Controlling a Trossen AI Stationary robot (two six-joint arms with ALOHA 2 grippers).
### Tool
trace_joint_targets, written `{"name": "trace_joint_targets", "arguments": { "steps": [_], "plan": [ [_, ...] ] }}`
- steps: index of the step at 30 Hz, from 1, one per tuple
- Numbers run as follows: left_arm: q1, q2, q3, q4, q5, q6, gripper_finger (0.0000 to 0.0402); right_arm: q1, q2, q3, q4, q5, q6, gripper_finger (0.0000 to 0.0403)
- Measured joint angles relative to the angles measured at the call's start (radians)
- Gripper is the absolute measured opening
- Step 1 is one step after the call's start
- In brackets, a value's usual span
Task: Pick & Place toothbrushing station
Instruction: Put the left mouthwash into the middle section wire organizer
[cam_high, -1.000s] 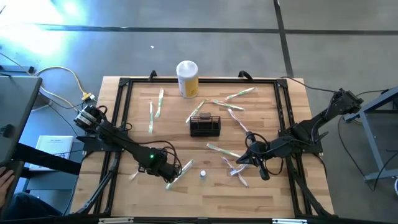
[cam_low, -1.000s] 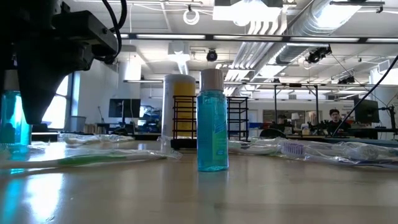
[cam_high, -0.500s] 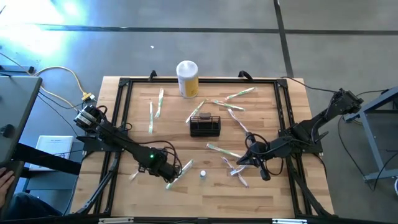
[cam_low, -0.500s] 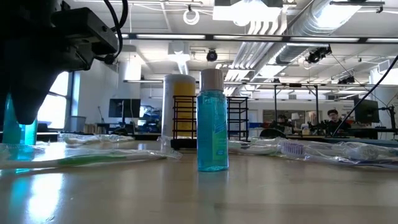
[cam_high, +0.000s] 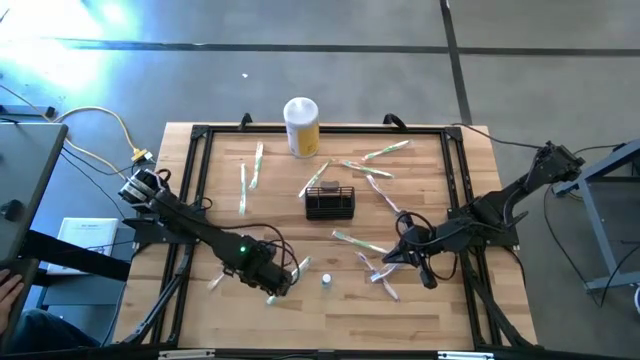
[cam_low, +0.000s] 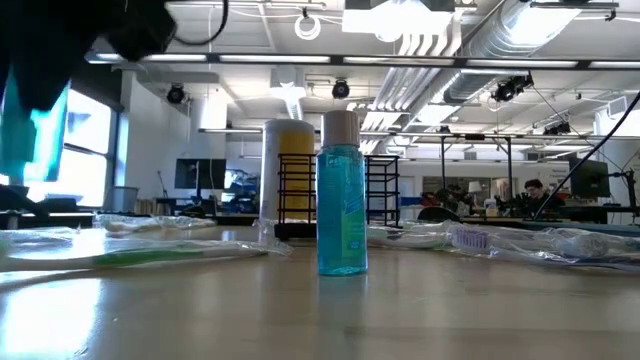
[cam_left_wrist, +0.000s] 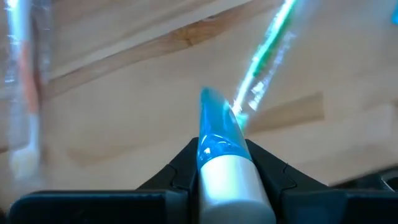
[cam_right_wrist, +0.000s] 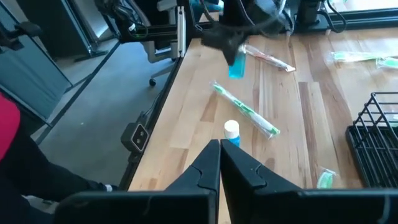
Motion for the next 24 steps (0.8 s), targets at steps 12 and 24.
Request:
{"name": "trace_joint_targets", "arguments": {
  "steps": [12, 24],
  "plan": [
    [0.188, -0.002, 0.407, -0.310, -0.120, 0.221, 0.0081, 0.113, -0.116, 0.000, -0.169, 0.112, 0.153, 0.0003],
    [0.441, 0.022, 0.511, -0.298, -0.091, 0.460, 0.0081, 0.226, -0.157, 0.000, -0.335, 0.167, 0.304, 0.0003]
  ]
}}
